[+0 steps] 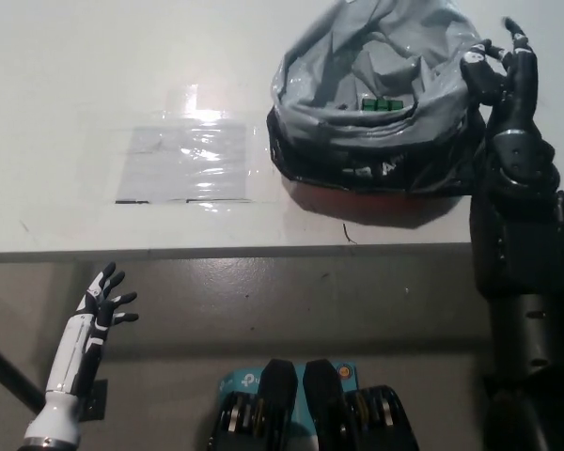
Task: Use the right hand to pick up a rubix's cube and place it into a plastic bag and lift the bag
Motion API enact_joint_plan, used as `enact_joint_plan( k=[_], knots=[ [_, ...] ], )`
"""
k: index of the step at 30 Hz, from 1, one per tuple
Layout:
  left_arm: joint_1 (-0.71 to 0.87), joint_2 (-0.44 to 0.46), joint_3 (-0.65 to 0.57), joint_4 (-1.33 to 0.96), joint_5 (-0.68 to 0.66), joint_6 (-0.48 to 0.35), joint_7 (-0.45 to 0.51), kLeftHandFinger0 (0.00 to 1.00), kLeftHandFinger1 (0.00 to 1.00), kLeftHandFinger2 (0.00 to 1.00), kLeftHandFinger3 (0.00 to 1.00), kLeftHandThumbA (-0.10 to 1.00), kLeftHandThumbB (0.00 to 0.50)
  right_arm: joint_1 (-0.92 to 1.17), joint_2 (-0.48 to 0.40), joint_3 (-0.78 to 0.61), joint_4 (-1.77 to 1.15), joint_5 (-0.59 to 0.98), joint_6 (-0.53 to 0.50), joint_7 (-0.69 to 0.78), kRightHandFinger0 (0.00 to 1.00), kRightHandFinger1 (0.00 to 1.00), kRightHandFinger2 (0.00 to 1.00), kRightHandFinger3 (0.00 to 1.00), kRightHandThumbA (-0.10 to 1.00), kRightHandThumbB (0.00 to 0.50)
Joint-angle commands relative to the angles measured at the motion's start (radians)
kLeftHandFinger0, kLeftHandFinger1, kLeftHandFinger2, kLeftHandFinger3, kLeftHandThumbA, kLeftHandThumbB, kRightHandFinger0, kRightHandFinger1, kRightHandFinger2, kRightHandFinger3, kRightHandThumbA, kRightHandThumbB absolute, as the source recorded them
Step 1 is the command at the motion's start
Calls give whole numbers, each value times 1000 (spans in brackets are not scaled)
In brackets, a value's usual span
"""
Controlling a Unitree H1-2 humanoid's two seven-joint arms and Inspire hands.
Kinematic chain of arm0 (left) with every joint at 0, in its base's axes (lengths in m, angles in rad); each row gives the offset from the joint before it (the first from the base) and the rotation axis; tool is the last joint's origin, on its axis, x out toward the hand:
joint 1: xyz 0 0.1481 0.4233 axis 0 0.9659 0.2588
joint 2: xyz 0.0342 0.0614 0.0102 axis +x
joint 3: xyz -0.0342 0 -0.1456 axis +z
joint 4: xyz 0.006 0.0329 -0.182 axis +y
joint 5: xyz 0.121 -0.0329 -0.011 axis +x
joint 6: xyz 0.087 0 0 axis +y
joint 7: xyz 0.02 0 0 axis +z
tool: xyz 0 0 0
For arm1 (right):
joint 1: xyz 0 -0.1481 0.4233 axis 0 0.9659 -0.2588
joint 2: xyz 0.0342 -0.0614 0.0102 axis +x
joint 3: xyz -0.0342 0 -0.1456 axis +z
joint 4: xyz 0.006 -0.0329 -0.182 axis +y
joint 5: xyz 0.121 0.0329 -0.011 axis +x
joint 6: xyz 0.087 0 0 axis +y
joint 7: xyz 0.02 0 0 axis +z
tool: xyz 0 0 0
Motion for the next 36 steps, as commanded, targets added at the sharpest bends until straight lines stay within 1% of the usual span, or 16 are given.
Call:
enact_joint_plan(
  k=[1,4,9,12,16,20,21,23,26,28,31,32,33,34,35,36],
  knots=[
    [-20,8,3,-18,7,-26,13,738,833,1000,1000,1000,144,-561,59,-339,-74,772,151,35,0,156,770,1000,-100,88],
    [-18,6,2,-20,4,-28,11,733,829,1000,1000,1000,140,-651,46,-361,-35,774,151,40,0,159,807,1000,-100,87],
    [-20,8,1,-18,6,-34,10,719,827,1000,1000,1000,147,-759,39,-377,-1,739,149,35,0,156,781,1000,-100,84],
    [-19,8,0,-21,10,-34,12,716,823,1000,1000,1000,148,-802,40,-368,4,718,146,42,0,225,819,1000,-100,96],
    [-16,9,-1,-19,12,-38,11,717,821,1000,1000,1000,151,-830,46,-350,-6,716,151,49,0,263,854,1000,-100,79],
    [-14,10,-1,-19,8,-40,8,727,817,1000,1000,1000,135,-848,50,-345,-9,706,151,45,0,204,755,1000,-100,58],
    [-14,10,-2,-20,9,-39,8,727,816,1000,1000,1000,136,-848,50,-344,-10,708,151,46,0,224,767,1000,-100,74],
    [-14,11,-1,-21,7,-37,6,735,819,1000,1000,1000,136,-855,48,-336,-13,708,151,43,0,194,745,1000,-100,41],
    [-15,11,-2,-23,3,-31,3,741,819,994,1000,1000,135,-859,44,-327,-16,706,151,47,0,190,736,971,-100,42],
    [-16,11,-3,-22,6,-39,4,739,813,978,1000,1000,124,-853,46,-323,-26,698,151,48,0,200,749,1000,-100,56],
    [-14,11,-4,-22,9,-41,5,737,810,970,1000,1000,131,-834,45,-295,-45,662,139,63,0,207,768,1000,-100,59],
    [-15,12,-5,-24,9,-39,3,737,810,971,1000,1000,132,-802,33,-227,-74,587,106,97,0,201,751,1000,-100,63],
    [-15,12,-5,-24,8,-39,1,737,810,971,1000,1000,130,-790,30,-203,-88,564,96,107,0,202,747,822,-100,81],
    [-18,14,-6,-22,7,-39,0,737,810,969,1000,1000,126,-750,16,-121,-149,484,74,136,0,224,765,537,-100,116],
    [-19,14,-6,-22,7,-39,0,737,810,968,1000,1000,125,-735,10,-90,-172,456,68,144,0,235,771,488,-100,122],
    [-19,14,-6,-23,7,-38,0,735,808,960,1000,1000,122,-715,-5,-37,-204,406,58,148,0,266,769,513,-100,139]
  ],
)
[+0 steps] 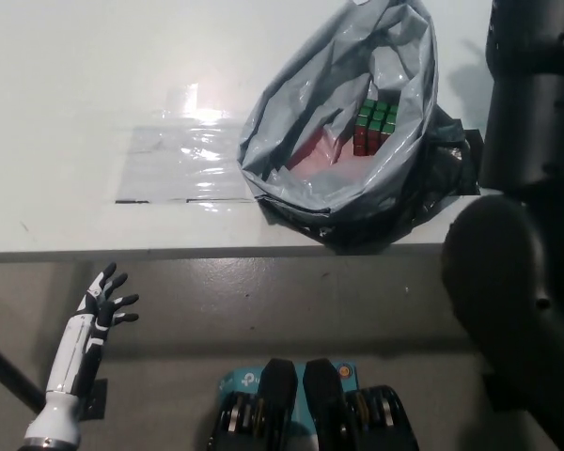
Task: Use the right hand to pick up a rubix's cube and place it into a plastic bag and lift the bag
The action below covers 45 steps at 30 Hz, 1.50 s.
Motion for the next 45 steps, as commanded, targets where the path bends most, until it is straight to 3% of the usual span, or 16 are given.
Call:
enact_joint_plan(
  k=[1,4,5,6,7,8,9,11,12,14,17,23,27,33,38,45],
  knots=[
    [-19,15,-5,-23,7,-38,0,734,807,958,1000,1000,122,-132,-43,207,-197,-94,-68,124,0,277,766,523,-100,145],
    [-18,13,-7,-33,2,-21,-6,740,810,956,1000,1000,131,-39,-153,434,-345,-322,-104,158,71,420,824,522,-35,136],
    [-23,13,-10,-28,4,-25,-6,740,811,958,1000,1000,133,-3,-192,491,-411,-381,-110,167,266,583,880,534,101,144],
    [-26,13,-10,-27,5,-23,-6,738,812,960,1000,1000,145,46,-241,543,-495,-441,-132,190,528,831,1000,791,275,141],
    [-26,14,-10,-28,6,-20,-6,737,812,961,1000,1000,147,73,-267,568,-540,-471,-146,204,671,862,1000,864,413,141],
    [-36,16,-10,-28,9,-19,-5,730,813,968,1000,1000,151,135,-316,600,-660,-511,-150,229,838,1000,1000,1000,506,204],
    [-44,19,-10,-28,10,-17,-6,727,814,972,1000,1000,154,170,-341,608,-732,-517,-140,240,1000,1000,1000,1000,654,214],
    [-71,28,-8,-26,6,-13,-11,744,853,1000,1000,1000,176,248,-408,614,-889,-550,-153,276,1000,1000,1000,1000,858,215],
    [-79,31,-7,-25,5,-12,-13,744,853,1000,1000,1000,176,258,-420,616,-912,-557,-158,279,1000,1000,1000,1000,858,215],
    [-109,39,-8,-14,-21,-29,-31,867,992,1000,1000,1000,174,372,-467,574,-1096,-567,-162,296,1000,1000,1000,1000,1000,262],
    [-145,39,-11,6,-44,-43,-47,987,1000,1000,1000,1000,195,471,-498,524,-1232,-575,-177,297,1000,1000,1000,1000,997,233],
    [-194,39,-26,15,-36,-28,-60,1000,1000,1000,1000,1000,292,679,-483,446,-1384,-668,-296,260,1000,1000,1000,1000,949,240],
    [-218,45,-28,12,-32,-15,-64,1000,1000,1000,1000,1000,263,749,-498,423,-1426,-663,-325,261,1000,1000,1000,1000,911,303],
    [-242,43,-28,17,-43,-16,-76,1000,1000,1000,1000,1000,229,943,-367,478,-1403,-731,-511,181,1000,1000,1000,1000,1000,325],
    [-252,45,-26,6,-32,-8,-75,1000,1000,1000,1000,1000,233,1140,-314,544,-1187,-874,-787,62,1000,1000,1000,1000,1000,214],
    [-245,47,-26,2,-38,-22,-84,1000,1000,1000,1000,1000,208,1337,-275,674,-925,-1017,-807,-52,1000,1000,1000,1000,1000,207]
  ],
)
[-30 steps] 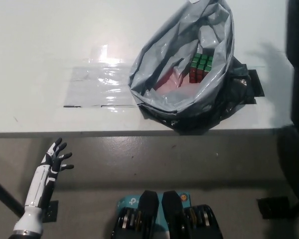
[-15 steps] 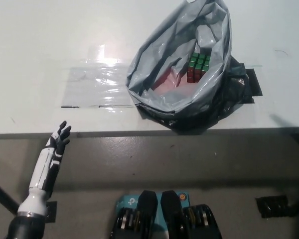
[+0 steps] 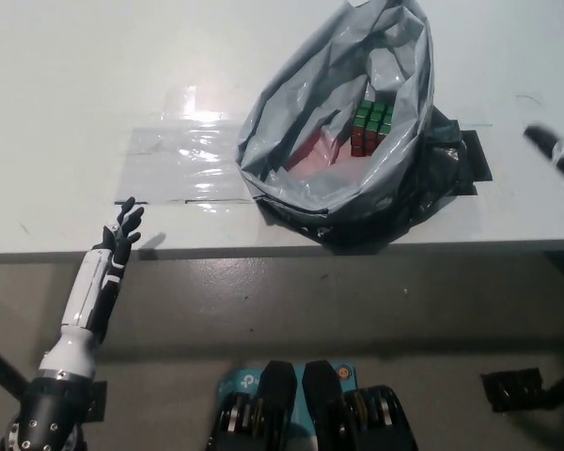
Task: Use the right hand to pick up a rubix's cube and place it into a plastic bag and lift the bag
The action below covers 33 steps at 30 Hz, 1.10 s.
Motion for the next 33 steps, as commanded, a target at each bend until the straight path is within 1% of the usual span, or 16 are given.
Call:
enact_joint_plan(
  k=[1,2,3,4,5,8,11,14,15,19,23,25,26,28,30,33],
  knots=[
    [-78,46,-18,-33,-32,-28,-53,1000,1000,1000,1000,1000,212,218,33,153,231,-429,-511,-180,1000,1000,1000,1000,1000,234],
    [-79,45,-18,-31,-32,-30,-53,1000,1000,1000,1000,1000,212,219,34,159,273,-420,-507,-184,1000,1000,1000,1000,1000,238],
    [-68,43,-19,-32,-31,-35,-55,1000,1000,1000,1000,1000,210,225,37,168,349,-416,-514,-204,1000,1000,1000,1000,1000,170],
    [-58,43,-20,-35,-30,-36,-56,1000,1000,1000,1000,1000,211,227,41,170,386,-416,-527,-219,1000,1000,1000,1000,1000,191],
    [-50,42,-21,-38,-28,-37,-57,1000,1000,1000,1000,1000,220,223,46,171,430,-406,-544,-228,1000,1000,1000,1000,1000,195],
    [-16,39,-26,-47,-27,-41,-60,1000,1000,1000,1000,1000,222,226,57,179,538,-392,-572,-252,1000,1000,1000,1000,1000,187],
    [37,33,-31,-50,-28,-58,-63,1000,1000,1000,1000,1000,238,251,72,198,636,-386,-535,-259,1000,1000,1000,1000,1000,196],
    [82,34,-34,-59,-27,-63,-67,1000,1000,1000,1000,1000,231,285,79,205,683,-374,-545,-259,1000,1000,1000,1000,1000,207],
    [89,34,-36,-62,-25,-61,-67,1000,1000,1000,1000,1000,239,293,80,206,688,-372,-546,-259,1000,1000,1000,1000,1000,218],
    [130,33,-43,-66,-25,-66,-72,1000,1000,1000,1000,1000,271,341,85,210,697,-351,-534,-236,1000,1000,1000,1000,1000,219],
    [183,35,-48,-67,-32,-79,-77,1000,1000,1000,1000,1000,282,387,100,224,713,-338,-546,-222,1000,1000,1000,1000,969,185],
    [206,36,-52,-65,-30,-90,-75,1000,1000,1000,1000,1000,286,409,102,228,718,-327,-556,-210,1000,1000,1000,1000,952,180],
    [215,35,-54,-62,-32,-95,-75,1000,1000,1000,1000,1000,297,419,102,228,718,-325,-557,-204,1000,1000,1000,1000,942,172],
    [234,34,-58,-63,-30,-97,-75,1000,1000,1000,1000,1000,304,441,105,227,710,-316,-550,-190,1000,1000,1000,1000,919,174],
    [245,32,-60,-61,-28,-103,-74,1000,1000,1000,1000,1000,290,454,107,225,711,-312,-549,-183,1000,1000,1000,1000,896,159],
    [250,32,-62,-52,-26,-115,-72,1000,1000,1000,1000,1000,298,459,110,221,720,-307,-562,-173,1000,1000,1000,1000,877,168]
  ],
)
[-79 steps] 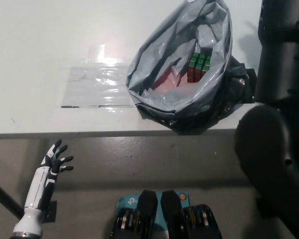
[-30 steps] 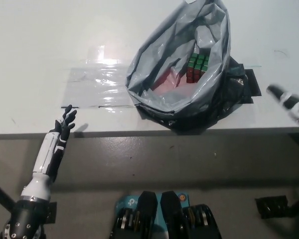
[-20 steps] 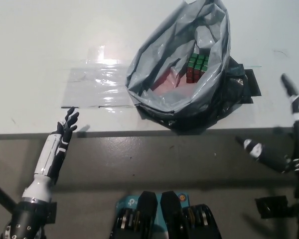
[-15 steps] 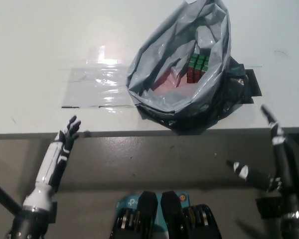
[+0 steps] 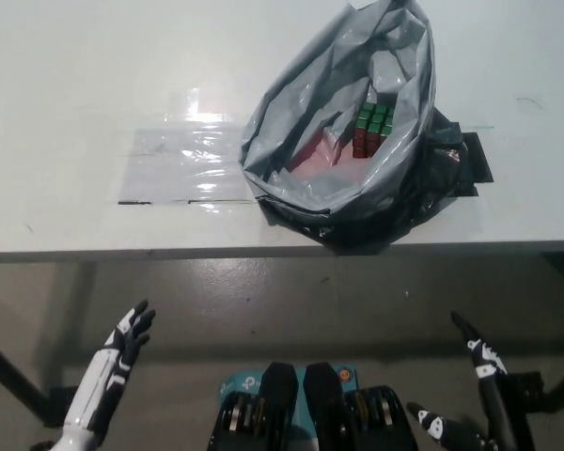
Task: Use the right hand to pick up a rubix's cube and place it into a plastic bag and lift the bag
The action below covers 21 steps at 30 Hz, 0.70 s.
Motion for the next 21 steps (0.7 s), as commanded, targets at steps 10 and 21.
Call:
enact_joint_plan(
  k=[10,21],
  knots=[
    [-3,17,-10,-36,-2,-55,-10,1000,1000,1000,1000,1000,303,-1,13,-12,-4,8,-80,17,1000,1000,1000,1000,873,177],
    [3,24,-22,-49,2,-42,-19,1000,1000,1000,1000,1000,270,29,15,-8,-36,15,-25,70,1000,1000,1000,1000,881,175]
  ],
)
